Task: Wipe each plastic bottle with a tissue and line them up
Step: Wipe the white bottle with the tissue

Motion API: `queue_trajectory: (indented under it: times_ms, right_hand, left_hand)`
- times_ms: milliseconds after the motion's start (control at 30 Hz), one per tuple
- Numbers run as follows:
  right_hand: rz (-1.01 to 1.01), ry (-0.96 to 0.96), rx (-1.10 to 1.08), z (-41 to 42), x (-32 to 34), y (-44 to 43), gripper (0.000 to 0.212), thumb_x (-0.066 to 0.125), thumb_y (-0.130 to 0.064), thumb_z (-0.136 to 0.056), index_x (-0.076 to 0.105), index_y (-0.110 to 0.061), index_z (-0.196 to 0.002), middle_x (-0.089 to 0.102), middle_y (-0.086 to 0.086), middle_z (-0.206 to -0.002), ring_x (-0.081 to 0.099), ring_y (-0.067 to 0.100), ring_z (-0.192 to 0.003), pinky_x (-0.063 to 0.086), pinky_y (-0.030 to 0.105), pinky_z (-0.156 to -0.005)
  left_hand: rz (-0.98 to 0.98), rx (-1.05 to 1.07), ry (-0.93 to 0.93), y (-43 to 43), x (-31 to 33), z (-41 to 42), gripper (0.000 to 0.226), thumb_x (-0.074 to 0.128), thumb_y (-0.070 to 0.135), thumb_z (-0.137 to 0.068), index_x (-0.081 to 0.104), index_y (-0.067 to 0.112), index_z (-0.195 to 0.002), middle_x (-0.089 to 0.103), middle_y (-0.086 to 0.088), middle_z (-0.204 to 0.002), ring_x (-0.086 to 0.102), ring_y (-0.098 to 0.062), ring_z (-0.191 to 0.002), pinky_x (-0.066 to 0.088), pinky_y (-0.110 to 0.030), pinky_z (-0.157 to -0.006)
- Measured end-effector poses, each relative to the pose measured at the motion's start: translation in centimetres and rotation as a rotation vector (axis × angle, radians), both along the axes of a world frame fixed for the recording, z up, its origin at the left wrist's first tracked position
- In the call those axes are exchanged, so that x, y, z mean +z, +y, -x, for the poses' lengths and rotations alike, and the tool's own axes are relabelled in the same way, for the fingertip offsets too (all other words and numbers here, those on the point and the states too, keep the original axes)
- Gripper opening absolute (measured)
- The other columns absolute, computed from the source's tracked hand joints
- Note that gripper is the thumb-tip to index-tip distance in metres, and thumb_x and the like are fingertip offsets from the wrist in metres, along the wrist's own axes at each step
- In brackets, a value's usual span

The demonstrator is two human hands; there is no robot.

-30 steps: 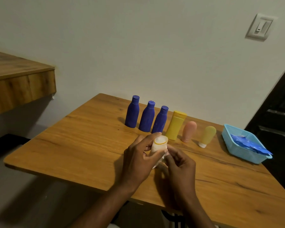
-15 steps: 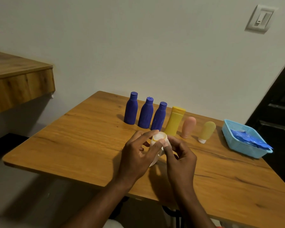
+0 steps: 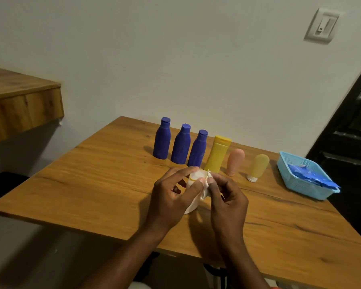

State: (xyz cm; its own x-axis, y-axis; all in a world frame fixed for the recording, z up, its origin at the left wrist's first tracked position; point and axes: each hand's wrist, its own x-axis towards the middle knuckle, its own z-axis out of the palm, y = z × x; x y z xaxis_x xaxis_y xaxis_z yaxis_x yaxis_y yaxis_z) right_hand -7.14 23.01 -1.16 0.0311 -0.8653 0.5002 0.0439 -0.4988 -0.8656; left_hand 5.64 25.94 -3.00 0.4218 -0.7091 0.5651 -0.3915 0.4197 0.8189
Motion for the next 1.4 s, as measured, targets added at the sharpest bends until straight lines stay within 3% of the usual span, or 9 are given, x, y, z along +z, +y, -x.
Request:
queue_trajectory:
  times_ms: [167,300,467,800,933,1067,1167,1300,1400]
  right_hand:
    - [-0.044,0.158,0.009,-0.5,-2.5,2.0,0.017,0.07,-0.009,-0.089,0.072,-0.026,-0.089,0.071,-0.007,-0.092,0.068,0.013,-0.092,0.059,0.034,-0.079]
    - [-0.129,0.286,0.052,0.0,-2.6,1.9,0.017,0.074,-0.008,-0.085,0.074,-0.025,-0.081,0.072,-0.007,-0.086,0.069,0.01,-0.086,0.058,0.035,-0.081]
    - [-0.245,0.281,0.108,0.8,-1.5,0.7,0.009,0.072,-0.013,-0.088,0.074,-0.021,-0.084,0.075,-0.003,-0.084,0.071,0.014,-0.082,0.058,0.04,-0.082]
    - [-0.353,0.263,0.057,0.1,-2.2,-0.6,0.025,0.056,-0.007,-0.099,0.075,-0.022,-0.095,0.077,-0.002,-0.088,0.071,0.019,-0.085,0.056,0.034,-0.074]
    - [-0.311,0.231,0.076,-0.4,-1.6,-0.1,0.029,0.052,-0.005,-0.1,0.074,-0.022,-0.106,0.076,-0.002,-0.094,0.071,0.016,-0.09,0.056,0.029,-0.075]
    - [-0.211,0.078,0.034,0.4,-0.7,0.3,0.03,0.056,-0.002,-0.098,0.071,-0.019,-0.118,0.075,-0.008,-0.107,0.07,0.004,-0.1,0.058,0.022,-0.079]
    - [-0.196,0.03,0.035,1.2,-0.7,0.3,0.036,0.056,0.0,-0.097,0.067,-0.019,-0.126,0.074,-0.007,-0.115,0.069,0.005,-0.107,0.058,0.027,-0.086]
    - [-0.239,0.184,0.138,1.3,-1.9,1.1,0.035,0.051,-0.002,-0.1,0.069,-0.023,-0.122,0.075,-0.007,-0.109,0.07,0.012,-0.103,0.058,0.038,-0.087]
    - [-0.246,0.26,0.153,1.3,-2.4,1.3,0.033,0.054,-0.002,-0.099,0.07,-0.024,-0.118,0.076,-0.008,-0.107,0.07,0.011,-0.103,0.057,0.04,-0.091]
  left_hand:
    - [-0.001,-0.011,0.022,-0.1,0.0,0.1,0.039,0.074,0.042,-0.091,0.072,0.022,-0.125,0.069,0.01,-0.116,0.07,-0.009,-0.102,0.059,-0.025,-0.071]
    - [0.005,-0.022,0.022,-0.1,0.0,0.1,0.036,0.076,0.035,-0.091,0.073,0.02,-0.124,0.069,0.009,-0.112,0.071,-0.012,-0.097,0.058,-0.024,-0.067]
    - [0.002,0.013,-0.002,-0.1,0.0,0.0,0.039,0.076,0.038,-0.091,0.072,0.021,-0.125,0.069,0.01,-0.112,0.07,-0.011,-0.094,0.053,-0.021,-0.063]
    - [0.0,0.037,-0.024,-0.1,0.0,0.2,0.038,0.077,0.04,-0.09,0.072,0.028,-0.125,0.068,0.013,-0.108,0.066,-0.005,-0.093,0.048,-0.013,-0.059]
    - [-0.033,0.017,-0.032,-0.2,-0.3,0.1,0.041,0.073,0.043,-0.093,0.067,0.032,-0.132,0.064,0.015,-0.111,0.064,-0.004,-0.098,0.053,-0.017,-0.065]
    - [-0.066,-0.062,-0.011,-0.3,-0.6,-0.1,0.037,0.065,0.045,-0.098,0.066,0.036,-0.134,0.063,0.016,-0.118,0.063,-0.01,-0.104,0.057,-0.032,-0.078]
    - [-0.09,-0.122,-0.004,-0.2,-0.5,0.0,0.035,0.059,0.047,-0.098,0.06,0.048,-0.133,0.06,0.024,-0.119,0.06,-0.006,-0.109,0.055,-0.029,-0.085]
    - [-0.145,-0.128,-0.001,-0.5,-0.6,-0.2,0.043,0.055,0.052,-0.097,0.048,0.055,-0.14,0.049,0.049,-0.12,0.051,0.008,-0.117,0.05,-0.027,-0.092]
    - [-0.153,-0.117,0.02,-0.6,-0.6,-0.3,0.055,0.052,0.057,-0.095,0.044,0.048,-0.149,0.042,0.053,-0.125,0.046,0.007,-0.126,0.049,-0.035,-0.104]
